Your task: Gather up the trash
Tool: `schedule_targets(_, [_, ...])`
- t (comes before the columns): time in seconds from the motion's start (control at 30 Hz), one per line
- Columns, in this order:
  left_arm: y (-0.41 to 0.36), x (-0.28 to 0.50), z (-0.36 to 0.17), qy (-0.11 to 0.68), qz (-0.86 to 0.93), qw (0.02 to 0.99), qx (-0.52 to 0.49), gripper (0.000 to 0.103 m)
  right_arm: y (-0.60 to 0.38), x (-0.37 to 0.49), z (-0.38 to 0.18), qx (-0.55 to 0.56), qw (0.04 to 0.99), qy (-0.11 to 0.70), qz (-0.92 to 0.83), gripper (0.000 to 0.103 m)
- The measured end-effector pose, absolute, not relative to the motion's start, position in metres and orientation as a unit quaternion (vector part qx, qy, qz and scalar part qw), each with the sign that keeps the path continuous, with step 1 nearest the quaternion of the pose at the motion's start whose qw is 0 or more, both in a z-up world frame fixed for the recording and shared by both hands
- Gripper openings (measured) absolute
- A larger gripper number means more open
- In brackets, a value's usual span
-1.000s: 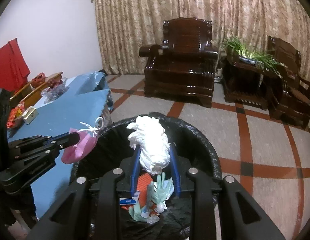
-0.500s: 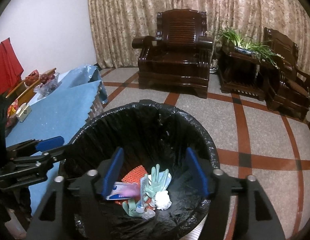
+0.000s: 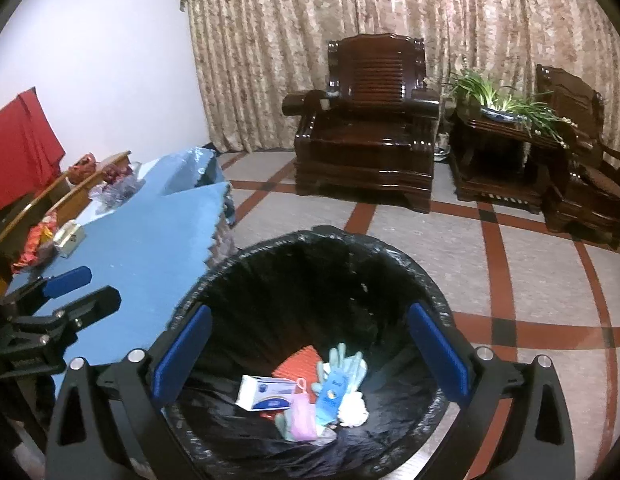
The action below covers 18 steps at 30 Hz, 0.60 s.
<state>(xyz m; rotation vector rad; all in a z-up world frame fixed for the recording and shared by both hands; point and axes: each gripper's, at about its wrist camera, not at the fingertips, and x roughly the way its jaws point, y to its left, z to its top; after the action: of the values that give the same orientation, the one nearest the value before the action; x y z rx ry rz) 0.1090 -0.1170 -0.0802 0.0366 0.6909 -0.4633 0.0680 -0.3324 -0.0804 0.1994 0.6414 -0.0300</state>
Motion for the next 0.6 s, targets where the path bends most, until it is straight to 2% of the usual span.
schedule_targets(0.6, [-0.077,0.057,-0.019,0.294,-0.177,0.939,0.011,0.096,-0.285,0.034,-0.020,0.076,0.956,0.282,0.028,0.097])
